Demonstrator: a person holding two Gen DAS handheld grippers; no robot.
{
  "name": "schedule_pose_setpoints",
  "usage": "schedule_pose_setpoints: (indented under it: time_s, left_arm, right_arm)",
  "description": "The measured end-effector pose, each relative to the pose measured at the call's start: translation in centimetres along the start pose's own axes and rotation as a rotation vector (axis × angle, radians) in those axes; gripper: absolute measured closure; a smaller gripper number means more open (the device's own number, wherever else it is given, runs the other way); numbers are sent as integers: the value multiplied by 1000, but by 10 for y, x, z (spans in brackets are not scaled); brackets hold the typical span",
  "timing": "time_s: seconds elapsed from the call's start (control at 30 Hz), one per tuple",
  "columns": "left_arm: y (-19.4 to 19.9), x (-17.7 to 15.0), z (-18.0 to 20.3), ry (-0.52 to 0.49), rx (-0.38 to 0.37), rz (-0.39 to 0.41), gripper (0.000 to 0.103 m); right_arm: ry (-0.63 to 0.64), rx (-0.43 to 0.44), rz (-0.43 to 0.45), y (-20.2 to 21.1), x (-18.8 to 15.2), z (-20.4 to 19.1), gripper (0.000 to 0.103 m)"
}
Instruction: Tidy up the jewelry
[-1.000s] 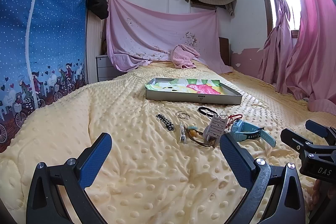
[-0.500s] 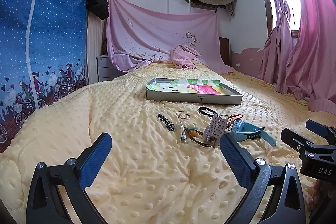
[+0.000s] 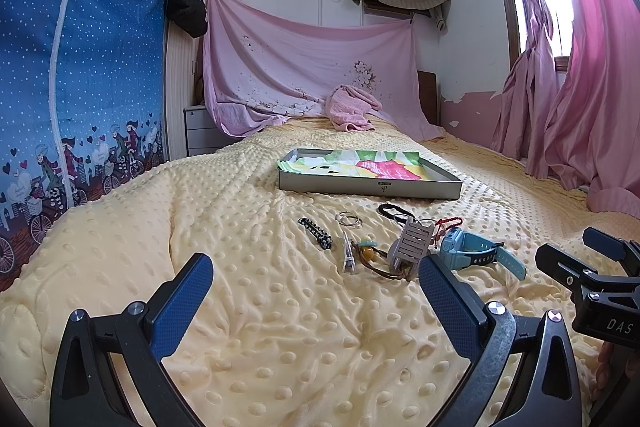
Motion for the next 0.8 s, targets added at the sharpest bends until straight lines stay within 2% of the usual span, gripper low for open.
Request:
schedule_pose_setpoints:
  time_s: [0.43,0.63,0.8]
  left_arm:
    - [-2,-2,-5,4,-3,-7,0]
    - [-8,3,-6,19,-27,-30,0]
    - [-11,8,-4,-9,-19,-1,0]
  right_arm:
    - [-5,-5,1,2,3,-2,1]
    - [-4,-9,0,-2,2,2,1]
    - [-1,18,2,-5,11,7,1]
Point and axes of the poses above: each gripper's, at about its wrist camera, not at the fingertips, and y roughly against the way its jaws point, z to its right, x to its top, the point moved 3 cm from there along -y, roughly the way its jaws point, and after that the axes turned 1 degree about x, right-handed, at the moved point
